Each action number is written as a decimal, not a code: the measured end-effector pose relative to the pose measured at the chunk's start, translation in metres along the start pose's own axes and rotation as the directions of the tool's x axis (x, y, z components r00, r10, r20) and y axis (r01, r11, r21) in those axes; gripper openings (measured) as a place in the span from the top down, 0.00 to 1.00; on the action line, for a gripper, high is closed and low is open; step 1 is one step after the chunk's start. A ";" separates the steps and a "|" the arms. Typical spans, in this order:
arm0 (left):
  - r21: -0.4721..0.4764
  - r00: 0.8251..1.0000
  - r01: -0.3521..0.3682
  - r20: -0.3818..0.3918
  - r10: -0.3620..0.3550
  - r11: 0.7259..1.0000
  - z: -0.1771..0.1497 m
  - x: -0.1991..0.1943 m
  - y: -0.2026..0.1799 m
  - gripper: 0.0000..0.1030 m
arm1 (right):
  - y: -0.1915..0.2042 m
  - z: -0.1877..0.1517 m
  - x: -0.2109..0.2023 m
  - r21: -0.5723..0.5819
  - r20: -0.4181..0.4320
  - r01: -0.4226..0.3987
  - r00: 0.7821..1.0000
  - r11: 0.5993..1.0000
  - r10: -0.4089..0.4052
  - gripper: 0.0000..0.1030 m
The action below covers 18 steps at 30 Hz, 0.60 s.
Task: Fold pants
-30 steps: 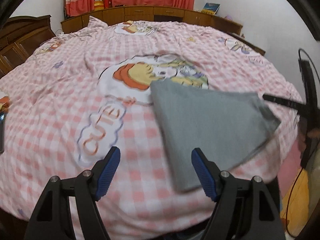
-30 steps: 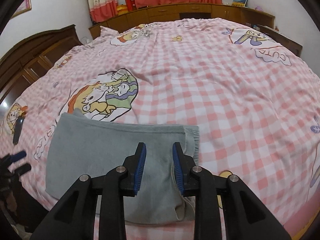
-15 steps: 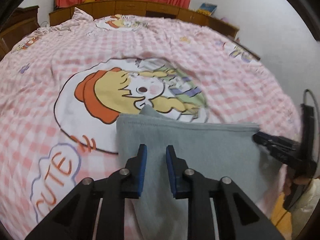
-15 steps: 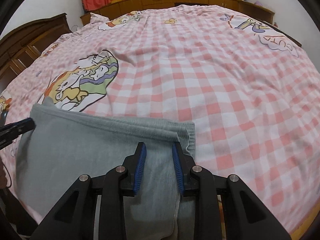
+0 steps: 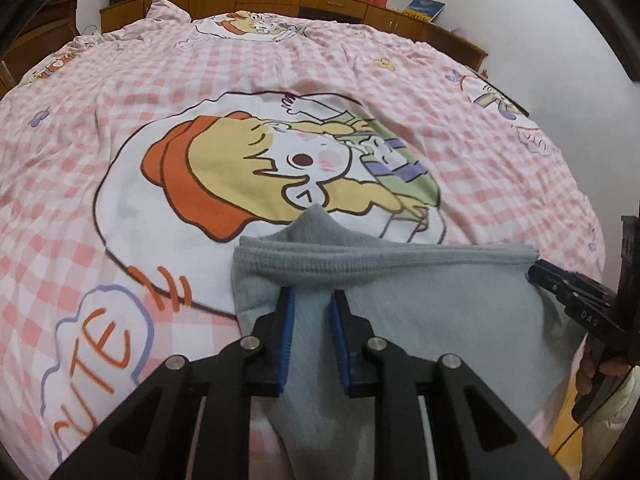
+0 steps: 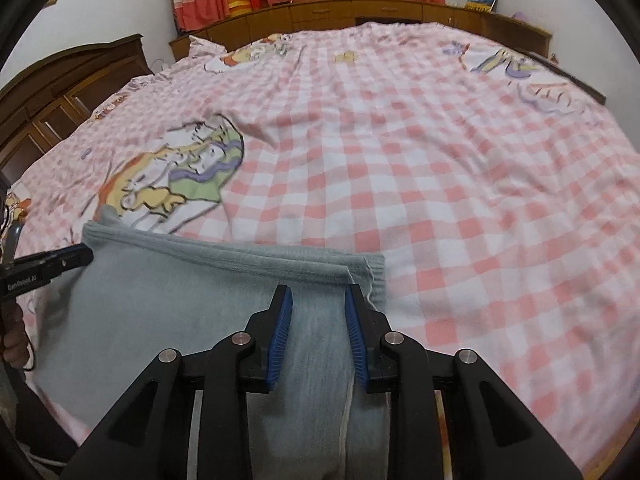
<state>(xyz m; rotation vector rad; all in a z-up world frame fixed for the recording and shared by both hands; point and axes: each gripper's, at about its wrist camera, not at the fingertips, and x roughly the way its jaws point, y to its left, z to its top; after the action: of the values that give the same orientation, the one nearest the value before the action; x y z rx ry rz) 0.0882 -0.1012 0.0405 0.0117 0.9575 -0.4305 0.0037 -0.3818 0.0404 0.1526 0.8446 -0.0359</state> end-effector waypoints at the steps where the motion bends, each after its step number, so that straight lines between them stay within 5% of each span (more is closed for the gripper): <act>1: 0.002 1.000 0.005 0.006 -0.005 1.000 -0.003 -0.007 -0.002 0.75 | 0.002 0.000 -0.009 -0.006 0.010 -0.004 1.000 1.000 0.004 0.73; 10: 0.041 1.000 -0.018 0.013 0.017 0.999 -0.036 -0.041 -0.017 0.55 | 0.014 -0.040 -0.051 -0.009 -0.019 -0.001 1.000 1.000 0.001 0.73; 18: 0.050 0.998 -0.034 -0.054 0.037 0.998 -0.065 -0.029 -0.015 0.42 | 0.010 -0.070 -0.030 -0.015 -0.083 0.004 0.997 1.000 -0.005 0.73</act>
<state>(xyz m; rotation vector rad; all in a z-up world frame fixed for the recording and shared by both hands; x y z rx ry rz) 0.0170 -0.0920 0.0278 0.0856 0.9995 -0.4230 -0.0669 -0.3621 0.0180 0.1392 0.9279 -0.0278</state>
